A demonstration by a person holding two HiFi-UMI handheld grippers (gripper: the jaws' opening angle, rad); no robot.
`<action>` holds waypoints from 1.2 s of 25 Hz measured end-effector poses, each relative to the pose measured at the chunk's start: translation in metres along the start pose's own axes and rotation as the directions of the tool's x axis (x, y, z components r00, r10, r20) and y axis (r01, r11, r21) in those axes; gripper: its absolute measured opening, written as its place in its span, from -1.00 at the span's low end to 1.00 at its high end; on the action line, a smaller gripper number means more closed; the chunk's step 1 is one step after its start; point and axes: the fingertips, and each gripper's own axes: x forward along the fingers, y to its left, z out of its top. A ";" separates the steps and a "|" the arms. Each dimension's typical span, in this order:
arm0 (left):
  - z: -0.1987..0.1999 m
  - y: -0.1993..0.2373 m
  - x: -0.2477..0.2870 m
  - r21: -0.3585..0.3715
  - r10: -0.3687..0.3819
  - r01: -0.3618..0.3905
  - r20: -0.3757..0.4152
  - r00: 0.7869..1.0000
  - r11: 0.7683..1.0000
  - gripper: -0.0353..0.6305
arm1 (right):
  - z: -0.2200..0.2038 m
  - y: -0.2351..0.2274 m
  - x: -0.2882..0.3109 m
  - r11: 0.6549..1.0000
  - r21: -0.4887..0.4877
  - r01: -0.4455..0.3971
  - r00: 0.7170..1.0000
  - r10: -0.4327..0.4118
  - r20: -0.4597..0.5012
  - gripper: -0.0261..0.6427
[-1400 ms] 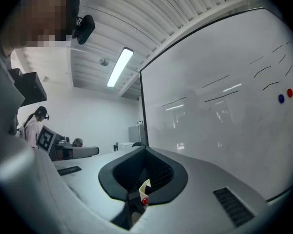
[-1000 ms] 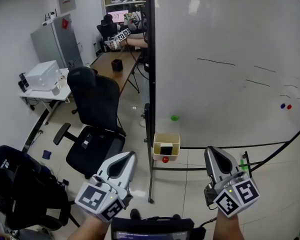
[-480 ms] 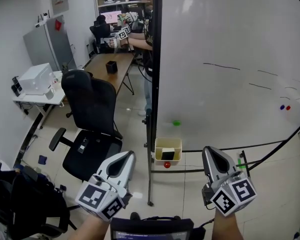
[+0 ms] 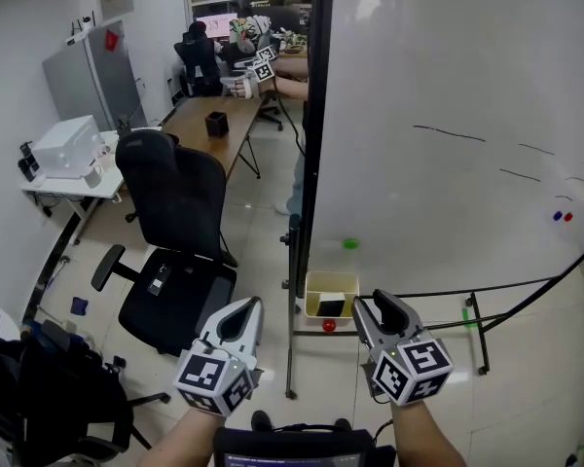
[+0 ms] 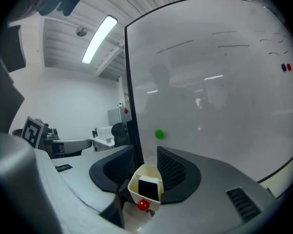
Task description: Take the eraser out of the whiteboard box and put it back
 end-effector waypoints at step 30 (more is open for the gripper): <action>-0.083 0.060 0.011 -0.048 -0.015 0.008 -0.157 0.988 0.999 -0.78 | -0.132 -0.017 0.100 0.967 -0.046 0.252 0.945 -0.256 -0.206 -0.04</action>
